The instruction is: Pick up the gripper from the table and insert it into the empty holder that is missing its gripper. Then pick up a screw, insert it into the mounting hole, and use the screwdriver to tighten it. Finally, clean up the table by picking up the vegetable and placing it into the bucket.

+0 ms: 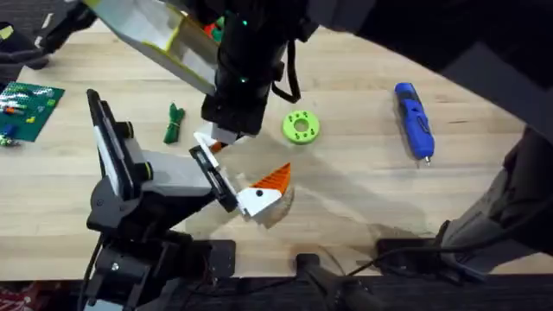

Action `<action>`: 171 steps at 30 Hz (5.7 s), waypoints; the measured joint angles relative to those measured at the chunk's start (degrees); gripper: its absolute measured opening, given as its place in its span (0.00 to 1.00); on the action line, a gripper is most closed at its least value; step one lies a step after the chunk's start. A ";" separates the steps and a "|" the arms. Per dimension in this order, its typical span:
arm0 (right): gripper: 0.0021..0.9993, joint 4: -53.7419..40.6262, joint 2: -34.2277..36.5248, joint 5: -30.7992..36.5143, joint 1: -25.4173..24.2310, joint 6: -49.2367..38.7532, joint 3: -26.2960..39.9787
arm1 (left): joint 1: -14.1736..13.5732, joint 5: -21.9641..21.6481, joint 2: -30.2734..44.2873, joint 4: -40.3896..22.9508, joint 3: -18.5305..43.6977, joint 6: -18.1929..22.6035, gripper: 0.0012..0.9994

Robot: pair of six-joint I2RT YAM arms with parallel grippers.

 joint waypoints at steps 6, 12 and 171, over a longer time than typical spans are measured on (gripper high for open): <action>0.01 0.00 -0.01 0.00 -0.01 0.02 0.00 | 0.00 -0.01 0.02 0.00 0.00 0.00 0.99; 0.01 0.47 0.00 0.00 -0.01 0.01 0.00 | 0.00 -0.02 0.02 0.00 0.00 0.00 0.99; 0.01 -3.48 6.13 -1.95 -0.49 1.51 10.25 | 0.09 -1.09 0.02 0.02 0.00 -1.22 0.99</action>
